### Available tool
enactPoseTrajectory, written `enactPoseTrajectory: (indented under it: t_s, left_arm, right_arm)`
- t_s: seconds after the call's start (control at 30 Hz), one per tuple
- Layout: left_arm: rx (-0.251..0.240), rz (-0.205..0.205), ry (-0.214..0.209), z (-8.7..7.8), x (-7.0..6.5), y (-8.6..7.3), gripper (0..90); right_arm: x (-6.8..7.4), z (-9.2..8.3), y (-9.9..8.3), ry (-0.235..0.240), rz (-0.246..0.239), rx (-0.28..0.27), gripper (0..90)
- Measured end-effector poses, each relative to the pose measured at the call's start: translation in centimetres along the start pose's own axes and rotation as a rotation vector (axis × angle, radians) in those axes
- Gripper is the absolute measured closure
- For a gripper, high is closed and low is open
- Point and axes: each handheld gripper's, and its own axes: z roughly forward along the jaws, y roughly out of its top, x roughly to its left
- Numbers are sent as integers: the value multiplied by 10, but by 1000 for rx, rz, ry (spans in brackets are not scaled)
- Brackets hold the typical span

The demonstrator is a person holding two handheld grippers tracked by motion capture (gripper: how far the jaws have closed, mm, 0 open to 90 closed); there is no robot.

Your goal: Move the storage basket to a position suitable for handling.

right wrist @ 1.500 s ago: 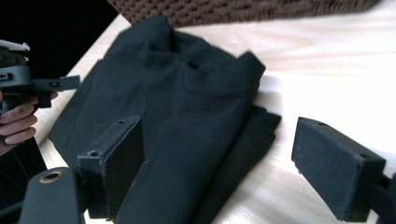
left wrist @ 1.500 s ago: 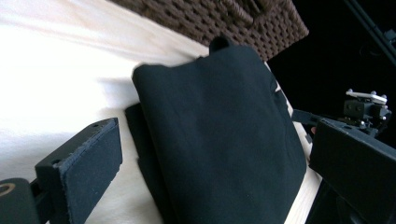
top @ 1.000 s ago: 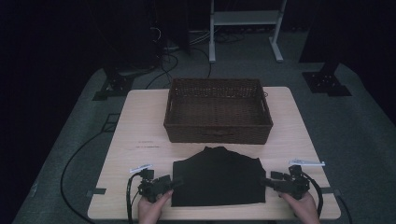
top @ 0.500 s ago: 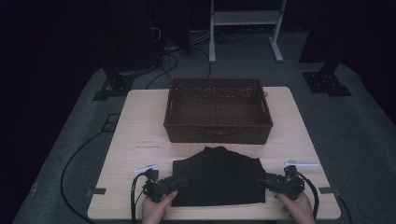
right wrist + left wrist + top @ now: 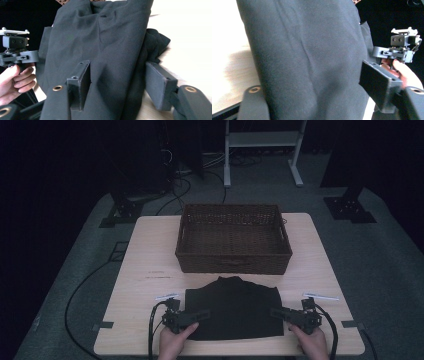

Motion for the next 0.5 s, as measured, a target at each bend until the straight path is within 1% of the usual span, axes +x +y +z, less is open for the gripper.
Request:
enactPoseTrajectory:
  t_s: [0.03,0.07,0.13,0.17,0.2,0.23,0.27,0.3,0.33,0.4,0.5]
  left_arm:
    - [0,0,0,0,0,0,337]
    - [21,26,13,7,-2,3,379]
    - [34,37,19,11,-3,5,438]
    - [34,37,19,11,-3,5,465]
    - [41,47,24,12,-3,4,497]
    - [41,47,24,12,-3,4,524]
    - [43,51,14,9,-3,4,561]
    - [35,53,10,8,-3,3,595]
    - [30,54,6,7,-2,3,628]
    - [34,57,-1,8,-2,2,668]
    - [37,58,-15,9,1,1,701]
  right_arm:
    - [1,2,0,6,2,5,441]
    - [2,4,0,9,-6,16,467]
    - [5,9,0,12,-19,33,507]
    - [5,9,0,12,-19,33,507]
    - [8,12,1,-5,-53,51,560]
    - [8,12,1,-5,-53,51,560]
    - [10,12,1,-28,-77,60,616]
    - [9,12,1,-28,-80,58,656]
    - [8,11,1,-17,-75,56,677]
    - [7,11,2,1,-73,57,708]
    - [9,10,1,4,-90,54,730]
